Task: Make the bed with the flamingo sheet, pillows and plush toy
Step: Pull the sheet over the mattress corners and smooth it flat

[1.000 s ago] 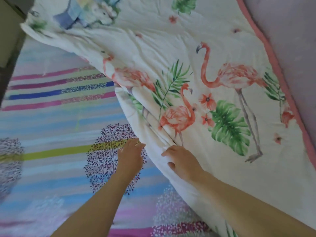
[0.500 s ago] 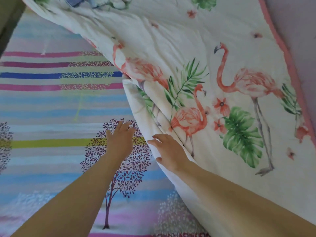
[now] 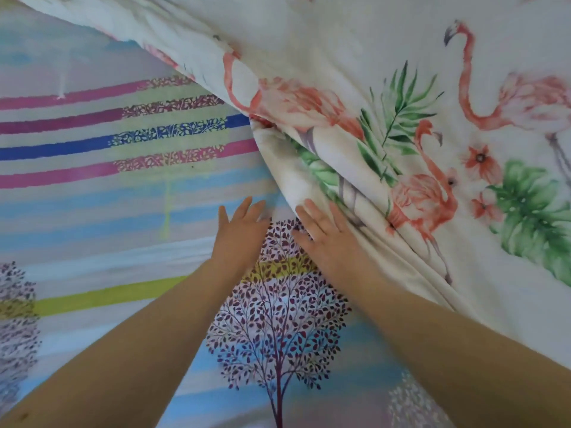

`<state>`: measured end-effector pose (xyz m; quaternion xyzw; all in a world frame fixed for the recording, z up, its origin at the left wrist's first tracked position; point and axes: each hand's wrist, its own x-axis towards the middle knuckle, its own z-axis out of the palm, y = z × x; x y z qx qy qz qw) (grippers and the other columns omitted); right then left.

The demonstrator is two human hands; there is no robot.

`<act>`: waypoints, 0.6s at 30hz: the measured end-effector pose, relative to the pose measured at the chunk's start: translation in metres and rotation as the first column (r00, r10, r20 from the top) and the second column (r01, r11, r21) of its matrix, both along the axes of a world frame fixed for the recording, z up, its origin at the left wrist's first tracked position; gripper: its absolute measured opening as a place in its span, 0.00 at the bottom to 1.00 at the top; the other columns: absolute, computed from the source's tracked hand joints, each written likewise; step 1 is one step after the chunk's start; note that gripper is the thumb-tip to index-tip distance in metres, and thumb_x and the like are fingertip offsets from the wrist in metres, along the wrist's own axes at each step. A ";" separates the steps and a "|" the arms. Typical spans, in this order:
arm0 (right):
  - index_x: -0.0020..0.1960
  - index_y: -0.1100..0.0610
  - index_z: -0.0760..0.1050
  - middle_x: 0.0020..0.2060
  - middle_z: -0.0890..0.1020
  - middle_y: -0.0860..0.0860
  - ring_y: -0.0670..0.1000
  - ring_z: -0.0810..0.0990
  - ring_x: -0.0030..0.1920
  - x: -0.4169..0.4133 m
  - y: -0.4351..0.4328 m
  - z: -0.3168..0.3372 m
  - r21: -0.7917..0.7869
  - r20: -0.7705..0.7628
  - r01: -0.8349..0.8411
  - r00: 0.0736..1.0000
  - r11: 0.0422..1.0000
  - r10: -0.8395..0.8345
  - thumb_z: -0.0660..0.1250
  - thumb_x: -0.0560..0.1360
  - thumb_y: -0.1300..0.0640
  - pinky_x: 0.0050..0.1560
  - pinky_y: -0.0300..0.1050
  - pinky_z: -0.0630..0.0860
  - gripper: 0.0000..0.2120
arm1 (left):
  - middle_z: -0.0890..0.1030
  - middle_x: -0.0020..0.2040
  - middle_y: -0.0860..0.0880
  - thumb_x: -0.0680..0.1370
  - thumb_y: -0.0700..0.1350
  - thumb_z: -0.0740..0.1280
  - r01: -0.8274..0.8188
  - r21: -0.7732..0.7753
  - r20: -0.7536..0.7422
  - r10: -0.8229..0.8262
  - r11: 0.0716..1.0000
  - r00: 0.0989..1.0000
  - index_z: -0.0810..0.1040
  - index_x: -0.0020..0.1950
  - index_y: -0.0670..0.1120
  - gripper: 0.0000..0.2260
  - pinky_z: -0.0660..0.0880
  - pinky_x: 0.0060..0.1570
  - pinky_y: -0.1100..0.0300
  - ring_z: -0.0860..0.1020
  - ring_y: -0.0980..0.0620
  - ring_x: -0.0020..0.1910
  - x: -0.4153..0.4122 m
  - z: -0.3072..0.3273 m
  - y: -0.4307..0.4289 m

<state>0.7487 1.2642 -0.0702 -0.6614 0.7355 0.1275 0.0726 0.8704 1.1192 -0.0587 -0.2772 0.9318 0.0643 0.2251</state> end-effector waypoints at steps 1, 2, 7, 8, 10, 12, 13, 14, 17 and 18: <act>0.77 0.51 0.53 0.77 0.41 0.58 0.60 0.34 0.75 0.000 -0.007 0.001 -0.008 -0.006 0.008 1.000 1.000 -0.008 0.58 0.79 0.57 0.72 0.66 0.34 0.28 | 0.48 0.79 0.49 0.75 0.31 0.62 0.020 -0.009 -0.023 -0.020 1.000 1.000 0.60 0.76 0.48 0.31 0.48 0.71 0.34 0.44 0.46 0.78 0.000 -0.003 -0.005; 0.76 0.50 0.54 0.77 0.42 0.58 0.60 0.35 0.76 0.000 -0.014 0.000 0.002 -0.018 0.043 0.999 0.999 -0.043 0.57 0.80 0.56 0.71 0.65 0.33 0.26 | 0.48 0.79 0.49 0.76 0.32 0.61 0.041 -0.009 -0.050 -0.042 0.999 0.998 0.59 0.76 0.48 0.30 0.48 0.71 0.34 0.44 0.46 0.78 -0.003 -0.007 -0.010; 0.73 0.48 0.57 0.74 0.60 0.57 0.59 0.57 0.74 -0.015 -0.028 0.003 0.037 -0.017 0.201 0.980 0.979 -0.200 0.57 0.79 0.55 0.74 0.59 0.46 0.24 | 0.48 0.79 0.48 0.75 0.32 0.61 0.052 0.052 -0.143 -0.044 0.997 0.989 0.58 0.76 0.47 0.30 0.48 0.73 0.39 0.45 0.45 0.77 -0.020 -0.019 -0.012; 0.72 0.48 0.59 0.70 0.67 0.55 0.57 0.65 0.69 -0.014 -0.029 0.003 0.019 0.005 0.205 0.979 0.979 -0.205 0.59 0.78 0.56 0.72 0.56 0.52 0.23 | 0.48 0.79 0.47 0.75 0.31 0.62 0.041 0.076 -0.164 -0.028 0.996 0.986 0.59 0.76 0.47 0.31 0.49 0.73 0.41 0.46 0.45 0.77 -0.020 -0.022 -0.012; 0.69 0.48 0.65 0.59 0.77 0.51 0.54 0.75 0.58 -0.015 -0.034 0.008 -0.011 0.055 0.209 0.976 0.978 -0.209 0.61 0.77 0.57 0.68 0.52 0.59 0.21 | 0.50 0.79 0.47 0.74 0.31 0.62 -0.016 0.144 -0.206 0.046 0.989 0.977 0.59 0.75 0.48 0.32 0.57 0.73 0.46 0.49 0.45 0.77 -0.018 -0.026 -0.009; 0.64 0.48 0.72 0.50 0.82 0.49 0.53 0.79 0.51 -0.017 -0.039 0.014 -0.044 0.087 0.245 0.967 0.969 -0.240 0.63 0.76 0.58 0.65 0.50 0.61 0.17 | 0.51 0.78 0.46 0.73 0.30 0.62 -0.068 0.219 -0.248 0.123 0.973 0.961 0.57 0.76 0.48 0.34 0.68 0.65 0.50 0.56 0.44 0.76 -0.016 -0.029 -0.004; 0.61 0.47 0.75 0.47 0.83 0.48 0.53 0.79 0.49 -0.018 -0.040 0.016 -0.067 0.122 0.261 0.960 0.963 -0.252 0.64 0.75 0.60 0.65 0.49 0.63 0.16 | 0.51 0.78 0.47 0.73 0.30 0.62 -0.087 0.244 -0.285 0.157 0.966 0.946 0.54 0.77 0.49 0.36 0.72 0.61 0.51 0.59 0.44 0.74 -0.017 -0.030 0.000; 0.58 0.46 0.77 0.45 0.83 0.48 0.53 0.80 0.48 -0.017 -0.039 0.017 -0.092 0.191 0.289 0.944 0.953 -0.268 0.64 0.74 0.63 0.64 0.48 0.65 0.17 | 0.51 0.78 0.47 0.72 0.31 0.64 -0.107 0.265 -0.325 0.194 0.958 0.926 0.51 0.78 0.50 0.38 0.75 0.57 0.51 0.61 0.44 0.73 -0.019 -0.031 0.003; 0.57 0.51 0.80 0.45 0.82 0.51 0.55 0.78 0.48 -0.014 -0.029 0.019 -0.116 0.461 0.437 0.819 0.892 -0.341 0.63 0.71 0.71 0.50 0.48 0.75 0.21 | 0.48 0.78 0.49 0.73 0.37 0.69 -0.198 0.329 -0.397 0.325 0.923 0.858 0.45 0.78 0.54 0.42 0.76 0.54 0.52 0.62 0.45 0.73 -0.026 -0.032 0.009; 0.55 0.53 0.81 0.44 0.81 0.52 0.56 0.78 0.47 -0.015 -0.025 0.020 -0.125 0.504 0.460 0.792 0.879 -0.343 0.63 0.70 0.72 0.46 0.49 0.75 0.21 | 0.46 0.79 0.49 0.73 0.39 0.70 -0.214 0.331 -0.394 0.341 0.919 0.854 0.45 0.77 0.57 0.43 0.76 0.53 0.52 0.63 0.44 0.73 -0.028 -0.032 0.010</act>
